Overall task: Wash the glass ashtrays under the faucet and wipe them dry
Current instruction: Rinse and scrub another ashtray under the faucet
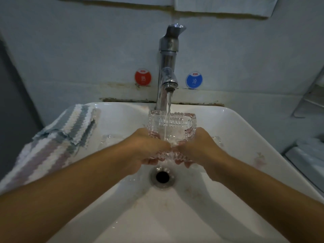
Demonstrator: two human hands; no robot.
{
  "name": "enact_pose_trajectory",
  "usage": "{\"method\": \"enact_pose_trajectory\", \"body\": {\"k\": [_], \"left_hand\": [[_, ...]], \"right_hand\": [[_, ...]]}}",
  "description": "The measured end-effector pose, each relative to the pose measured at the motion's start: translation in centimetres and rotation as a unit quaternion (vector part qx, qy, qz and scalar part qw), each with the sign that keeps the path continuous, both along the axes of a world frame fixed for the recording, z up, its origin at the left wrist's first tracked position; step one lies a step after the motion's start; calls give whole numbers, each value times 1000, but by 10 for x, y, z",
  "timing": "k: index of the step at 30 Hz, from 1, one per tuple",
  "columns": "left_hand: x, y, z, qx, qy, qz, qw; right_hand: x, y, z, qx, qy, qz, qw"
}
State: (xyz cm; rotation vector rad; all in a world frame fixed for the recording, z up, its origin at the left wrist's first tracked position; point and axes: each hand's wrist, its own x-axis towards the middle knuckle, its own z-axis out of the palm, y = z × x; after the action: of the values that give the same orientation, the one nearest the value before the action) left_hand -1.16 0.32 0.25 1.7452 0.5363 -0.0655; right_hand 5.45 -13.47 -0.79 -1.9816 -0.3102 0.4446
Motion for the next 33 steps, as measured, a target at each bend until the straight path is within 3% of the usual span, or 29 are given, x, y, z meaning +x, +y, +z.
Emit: {"method": "enact_pose_trajectory", "body": {"k": [5,10,15,27,30,33], "left_hand": [[2,7,3,-6,-6,12,1000],[2,13,11,59,-20,4,998],[1,12,12,68,-15,31,997],[3,21,8,237,-124,42,963],[5,25,8,381,-109,1,918],[7,23,6,388,-138,-85,908]], "right_hand": [[1,-5,11,1,29,10,1000],[2,-7,17,29,56,21,998],[-3,-5,16,55,55,-24,997],[-8,-6,14,23,-64,-10,998],[-12,-7,17,-7,-91,17,996],[-16,-6,16,-29,-97,49,994]]}}
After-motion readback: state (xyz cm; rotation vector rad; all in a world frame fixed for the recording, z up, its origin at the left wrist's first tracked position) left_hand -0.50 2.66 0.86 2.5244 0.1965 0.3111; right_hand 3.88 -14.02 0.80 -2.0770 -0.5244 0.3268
